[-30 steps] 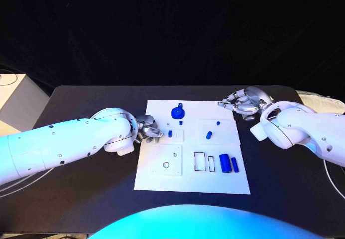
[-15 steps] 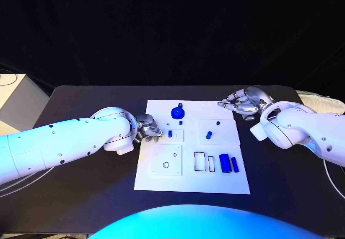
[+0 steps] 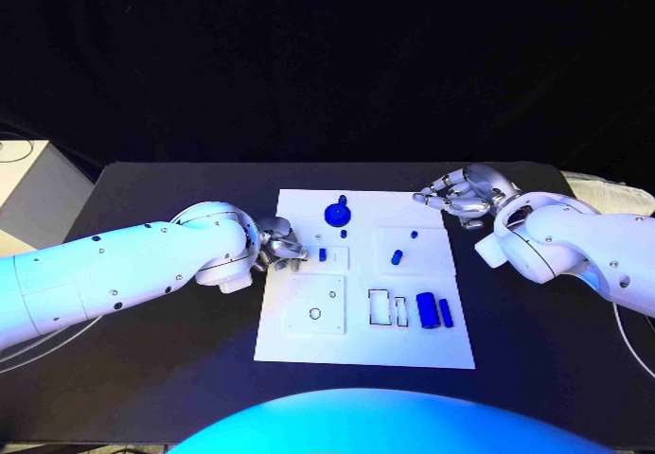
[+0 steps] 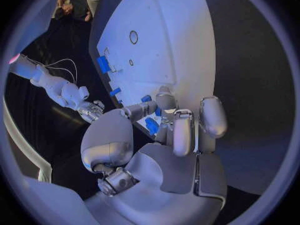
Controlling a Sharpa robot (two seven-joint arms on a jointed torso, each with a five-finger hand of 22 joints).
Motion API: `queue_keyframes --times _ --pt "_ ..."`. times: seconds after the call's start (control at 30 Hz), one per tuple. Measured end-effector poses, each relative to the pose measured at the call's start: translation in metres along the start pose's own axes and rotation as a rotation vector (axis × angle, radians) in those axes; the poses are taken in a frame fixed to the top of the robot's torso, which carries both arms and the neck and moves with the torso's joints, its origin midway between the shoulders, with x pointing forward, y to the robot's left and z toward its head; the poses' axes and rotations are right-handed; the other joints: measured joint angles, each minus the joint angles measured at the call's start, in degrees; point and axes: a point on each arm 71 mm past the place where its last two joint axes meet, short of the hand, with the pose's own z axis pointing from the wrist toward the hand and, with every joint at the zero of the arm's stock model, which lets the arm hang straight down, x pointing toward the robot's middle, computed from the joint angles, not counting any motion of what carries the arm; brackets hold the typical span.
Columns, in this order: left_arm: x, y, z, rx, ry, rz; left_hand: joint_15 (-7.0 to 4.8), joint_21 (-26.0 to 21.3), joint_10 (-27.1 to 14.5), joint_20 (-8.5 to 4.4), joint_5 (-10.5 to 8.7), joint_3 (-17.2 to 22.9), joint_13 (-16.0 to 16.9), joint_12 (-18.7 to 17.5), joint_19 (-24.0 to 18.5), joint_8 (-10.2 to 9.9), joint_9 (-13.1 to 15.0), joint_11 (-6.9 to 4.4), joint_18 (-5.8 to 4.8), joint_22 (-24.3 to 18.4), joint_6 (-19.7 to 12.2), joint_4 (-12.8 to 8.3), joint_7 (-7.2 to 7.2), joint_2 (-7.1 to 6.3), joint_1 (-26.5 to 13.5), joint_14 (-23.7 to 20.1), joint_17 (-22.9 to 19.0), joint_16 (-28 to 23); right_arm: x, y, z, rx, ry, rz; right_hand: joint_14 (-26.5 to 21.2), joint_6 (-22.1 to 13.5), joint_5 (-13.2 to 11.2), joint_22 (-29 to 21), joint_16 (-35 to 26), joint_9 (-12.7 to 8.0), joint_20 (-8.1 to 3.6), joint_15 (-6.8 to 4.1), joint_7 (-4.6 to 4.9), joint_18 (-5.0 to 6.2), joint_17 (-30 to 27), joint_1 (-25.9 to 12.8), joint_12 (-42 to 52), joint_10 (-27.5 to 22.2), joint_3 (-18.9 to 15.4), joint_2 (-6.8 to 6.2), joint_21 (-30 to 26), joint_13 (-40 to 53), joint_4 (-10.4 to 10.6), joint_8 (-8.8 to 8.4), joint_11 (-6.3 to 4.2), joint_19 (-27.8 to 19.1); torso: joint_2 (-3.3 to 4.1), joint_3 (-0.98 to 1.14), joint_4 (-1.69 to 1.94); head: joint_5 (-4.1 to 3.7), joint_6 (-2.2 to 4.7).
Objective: Assemble the parts on the task board
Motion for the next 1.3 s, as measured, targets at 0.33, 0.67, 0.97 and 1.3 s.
queue_keyframes --times 0.33,0.67,0.97,1.3 --pt "0.0005 -0.0005 0.0002 0.001 0.01 0.002 0.0 0.0 0.2 0.21 0.0 1.6 0.1 0.0 -0.2 -0.9 0.0 0.18 0.0 -0.1 0.8 -3.9 -0.48 -1.03 -2.4 0.0 0.0 0.0 0.0001 -0.0001 0.0 0.0 0.0 0.0 0.0 0.0 0.0 0.0 0.0 0.0 0.0 0.0 0.0 0.0 0.0 0.0 0.0 0.0 0.0 0.0 0.0 0.0 0.0 0.0 0.0 0.0 0.0 0.0 0.0 0.03 0.0" --pt "0.0007 0.0012 0.0012 -0.005 0.008 0.004 0.0 -0.4 0.2 0.41 0.29 -1.2 -0.3 -0.3 -0.4 -1.8 0.0 0.17 0.0 -0.4 2.0 -2.9 -1.39 -2.82 -3.9 0.0 0.0 0.0 0.0002 -0.0003 -0.0002 0.001 0.0 0.0 0.0 0.0 0.0 0.0 0.0 0.0 0.0 0.0 0.0 0.0 0.0 0.0 0.0 0.0 0.0 0.0 0.0 0.0 0.0 0.0 0.0 0.0 0.01 0.01 -0.03 0.08 0.0" --pt "0.0006 0.0017 0.0015 -0.007 0.006 0.004 0.0 -0.4 0.2 0.41 0.22 -2.3 -0.5 -0.5 -0.4 -1.8 0.1 0.17 0.01 -0.4 1.9 -2.2 -1.31 -3.33 -4.0 0.0 0.0 0.0 0.0002 -0.0003 -0.0003 0.0 0.0 0.0 0.0 0.0 0.0 0.0 0.0 0.0 0.0 0.0 0.0 0.0 0.0 0.0 0.0 0.0 0.0 0.0 0.0 0.0 0.0 0.0 0.0 0.0 0.01 0.01 -0.03 0.08 0.0" --pt "0.0005 0.002 0.0019 -0.008 0.001 0.002 0.0 -0.4 0.2 0.4 0.23 -2.7 -0.6 -0.6 -0.4 -2.0 0.2 0.17 0.0 -0.5 1.9 -2.0 -1.32 -3.87 -3.9 0.0 0.0 0.0 0.0 -0.0004 -0.0005 0.001 0.0 0.0 0.0 0.0 0.0 0.0 0.0 0.0 0.0 0.0 0.0 0.0 0.0 0.0 0.0 0.0 0.0 0.0 0.0 0.0 0.0 0.0 0.0 0.0 0.01 0.01 -0.03 0.04 0.0"
